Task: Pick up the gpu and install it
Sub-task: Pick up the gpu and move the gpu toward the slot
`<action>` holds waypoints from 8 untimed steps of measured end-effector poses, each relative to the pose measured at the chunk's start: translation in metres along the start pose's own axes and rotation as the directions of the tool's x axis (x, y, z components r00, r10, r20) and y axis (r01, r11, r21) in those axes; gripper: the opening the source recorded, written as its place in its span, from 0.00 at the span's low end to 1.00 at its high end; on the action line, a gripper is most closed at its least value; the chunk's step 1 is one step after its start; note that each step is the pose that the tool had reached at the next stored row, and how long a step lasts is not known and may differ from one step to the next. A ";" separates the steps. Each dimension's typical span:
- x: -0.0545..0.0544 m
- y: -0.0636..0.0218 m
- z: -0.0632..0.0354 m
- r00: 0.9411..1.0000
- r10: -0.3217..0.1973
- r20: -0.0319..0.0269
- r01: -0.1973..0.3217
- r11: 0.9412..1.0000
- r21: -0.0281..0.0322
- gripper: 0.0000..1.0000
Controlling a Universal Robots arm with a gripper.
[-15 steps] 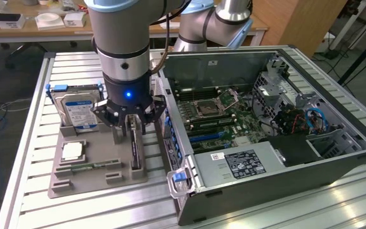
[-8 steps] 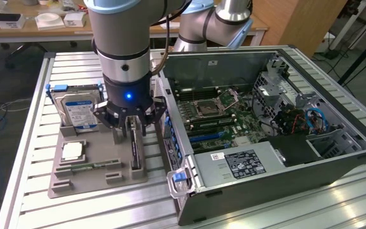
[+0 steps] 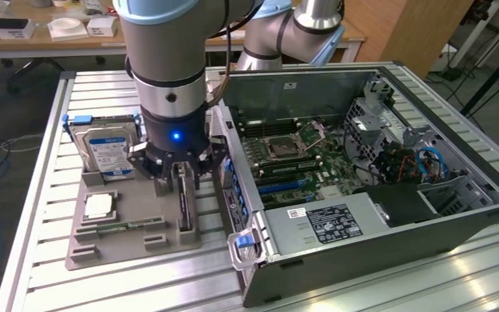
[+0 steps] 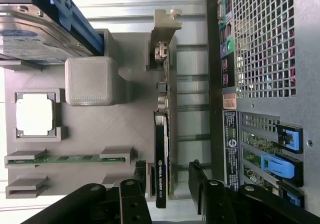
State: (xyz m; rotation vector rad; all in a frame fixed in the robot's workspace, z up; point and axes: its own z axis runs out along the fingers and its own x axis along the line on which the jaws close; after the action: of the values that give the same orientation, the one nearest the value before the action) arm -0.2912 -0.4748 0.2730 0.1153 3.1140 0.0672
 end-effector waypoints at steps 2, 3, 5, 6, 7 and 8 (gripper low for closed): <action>0.000 -0.0012 0.0006 1.000 0.000 0.000 0.000 1.000 0.000 0.47; 0.000 -0.0019 0.0011 1.000 0.000 0.000 0.000 1.000 0.000 0.47; 0.000 -0.0028 0.0023 1.000 0.000 0.000 0.000 1.000 0.000 0.47; 0.000 -0.0032 0.0030 1.000 0.000 0.000 0.000 1.000 0.000 0.47; 0.000 -0.0036 0.0036 1.000 0.000 0.000 0.000 1.000 0.000 0.47; 0.000 -0.0039 0.0042 1.000 0.000 0.000 0.000 1.000 0.000 0.47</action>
State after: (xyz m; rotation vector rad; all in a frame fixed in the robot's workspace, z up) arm -0.2912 -0.4785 0.2686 0.1152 3.1141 0.0670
